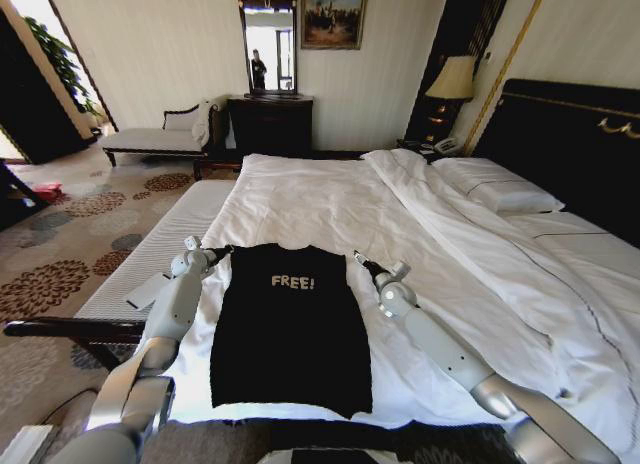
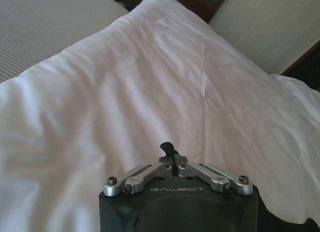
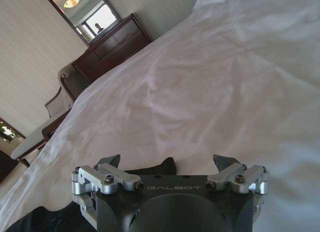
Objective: Fold the clothes on the bed.
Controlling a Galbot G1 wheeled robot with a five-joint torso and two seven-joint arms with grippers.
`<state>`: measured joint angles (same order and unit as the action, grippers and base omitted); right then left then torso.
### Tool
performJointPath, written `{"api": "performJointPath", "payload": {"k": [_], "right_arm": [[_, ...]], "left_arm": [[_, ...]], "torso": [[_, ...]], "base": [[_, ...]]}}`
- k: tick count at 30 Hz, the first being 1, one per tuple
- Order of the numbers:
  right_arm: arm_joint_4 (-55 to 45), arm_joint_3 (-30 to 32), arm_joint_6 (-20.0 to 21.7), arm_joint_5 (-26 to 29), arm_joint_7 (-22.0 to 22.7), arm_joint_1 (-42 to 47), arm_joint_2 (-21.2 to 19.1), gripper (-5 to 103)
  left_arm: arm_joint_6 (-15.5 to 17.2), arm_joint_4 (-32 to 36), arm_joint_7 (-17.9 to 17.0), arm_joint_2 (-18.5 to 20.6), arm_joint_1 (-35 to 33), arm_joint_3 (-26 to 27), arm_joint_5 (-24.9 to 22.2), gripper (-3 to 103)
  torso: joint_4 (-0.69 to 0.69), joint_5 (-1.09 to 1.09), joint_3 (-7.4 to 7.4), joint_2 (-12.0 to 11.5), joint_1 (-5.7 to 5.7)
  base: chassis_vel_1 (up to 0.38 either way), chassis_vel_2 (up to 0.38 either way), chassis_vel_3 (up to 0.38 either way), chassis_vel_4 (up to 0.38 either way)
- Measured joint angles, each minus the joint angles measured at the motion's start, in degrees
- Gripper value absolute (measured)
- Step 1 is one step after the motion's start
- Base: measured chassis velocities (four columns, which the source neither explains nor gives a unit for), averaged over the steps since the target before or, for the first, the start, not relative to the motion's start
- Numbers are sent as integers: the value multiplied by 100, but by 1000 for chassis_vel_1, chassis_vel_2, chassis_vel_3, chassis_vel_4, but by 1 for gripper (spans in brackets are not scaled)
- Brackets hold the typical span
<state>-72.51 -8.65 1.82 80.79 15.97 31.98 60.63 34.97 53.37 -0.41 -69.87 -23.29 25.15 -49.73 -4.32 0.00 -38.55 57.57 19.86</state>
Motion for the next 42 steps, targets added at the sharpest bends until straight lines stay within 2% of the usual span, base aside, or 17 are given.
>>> {"api": "performJointPath", "payload": {"k": [3,5,12,17,18,19,23,25,27,28,31,33,37,38,42], "right_arm": [[137,-59,100,213,-18,-109,138,100],[376,-163,192,370,-105,-244,384,100],[1097,-324,222,372,-462,-459,850,100],[1443,-358,201,333,-740,-563,1027,97],[1479,-358,189,327,-768,-576,1047,93],[1479,-358,189,327,-768,-576,1047,93],[1669,-341,55,242,-898,-644,1114,71],[1700,-314,21,234,-906,-654,1126,71],[1756,-264,-50,222,-920,-670,1144,60],[1756,-264,-50,222,-920,-670,1144,60],[1784,-177,-133,215,-959,-676,1162,44],[1785,-167,-147,210,-972,-677,1162,44],[1831,-112,-225,135,-1059,-677,1167,22],[1831,-112,-225,135,-1059,-677,1167,22],[1926,-60,-280,62,-1127,-715,1196,2]], "left_arm": [[0,10,-4,17,3,-7,-4,0],[1,38,-3,35,3,-23,-12,0],[1,117,-5,61,-18,-45,-31,0],[5,177,-18,95,-24,-84,-74,0],[6,181,-19,101,-24,-89,-80,0],[6,181,-19,101,-24,-89,-80,0],[10,215,-23,142,-22,-117,-116,0],[11,218,-22,148,-22,-122,-120,0],[11,220,-22,157,-22,-129,-122,0],[11,220,-22,157,-22,-129,-122,0],[11,220,-22,159,-22,-134,-121,0],[11,220,-22,159,-22,-134,-119,0],[11,230,-22,149,-54,-135,-100,0],[11,230,-22,149,-54,-135,-100,0],[9,249,-21,145,-75,-135,-91,0]], "torso": [[0,0,0,0,0],[2,0,0,0,0],[0,0,0,0,0],[0,-1,0,0,0],[0,-1,0,0,0],[0,-1,0,0,0],[1,0,0,0,0],[0,0,0,0,1],[1,0,0,0,0],[1,0,0,0,0],[1,0,0,0,0],[1,0,0,0,0],[1,1,0,0,0],[1,1,0,0,0],[1,0,0,1,0]], "base": [[0,0,0,0],[0,0,0,0],[0,0,0,0],[0,0,0,0],[0,0,0,0],[0,0,0,0],[0,0,0,0],[0,0,0,0],[0,0,0,0],[0,0,0,0],[0,0,0,0],[0,0,0,0],[0,0,0,0],[0,0,0,0],[0,0,0,0]]}}
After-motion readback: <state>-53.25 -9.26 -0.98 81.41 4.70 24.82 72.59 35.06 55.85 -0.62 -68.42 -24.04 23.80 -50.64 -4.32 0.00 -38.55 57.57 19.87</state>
